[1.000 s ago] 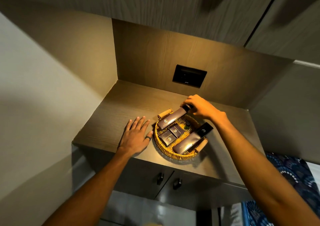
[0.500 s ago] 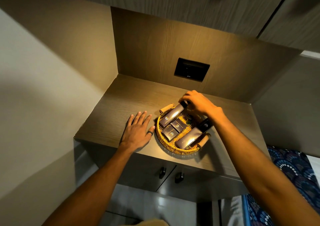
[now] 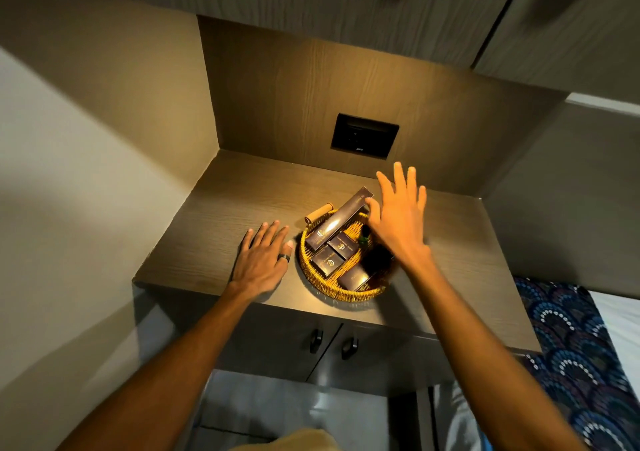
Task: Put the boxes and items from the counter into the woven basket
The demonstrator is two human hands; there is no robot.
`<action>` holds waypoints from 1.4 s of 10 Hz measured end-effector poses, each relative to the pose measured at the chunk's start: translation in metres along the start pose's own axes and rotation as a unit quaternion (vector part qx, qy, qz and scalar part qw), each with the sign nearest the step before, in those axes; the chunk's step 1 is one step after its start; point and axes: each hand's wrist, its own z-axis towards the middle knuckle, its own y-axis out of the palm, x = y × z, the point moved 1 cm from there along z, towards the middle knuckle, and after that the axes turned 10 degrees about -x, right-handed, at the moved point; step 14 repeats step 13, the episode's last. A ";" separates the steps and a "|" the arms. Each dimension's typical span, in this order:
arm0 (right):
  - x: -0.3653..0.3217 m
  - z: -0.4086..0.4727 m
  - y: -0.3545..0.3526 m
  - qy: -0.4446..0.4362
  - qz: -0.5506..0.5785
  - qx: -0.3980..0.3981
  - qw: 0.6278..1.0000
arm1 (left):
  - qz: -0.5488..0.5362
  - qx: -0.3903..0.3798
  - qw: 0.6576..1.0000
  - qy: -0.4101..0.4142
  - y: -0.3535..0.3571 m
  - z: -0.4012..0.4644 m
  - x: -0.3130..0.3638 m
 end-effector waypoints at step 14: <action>0.044 -0.044 0.028 -0.009 0.141 -0.176 0.974 | 0.030 0.038 0.997 -0.058 -0.039 0.016 0.080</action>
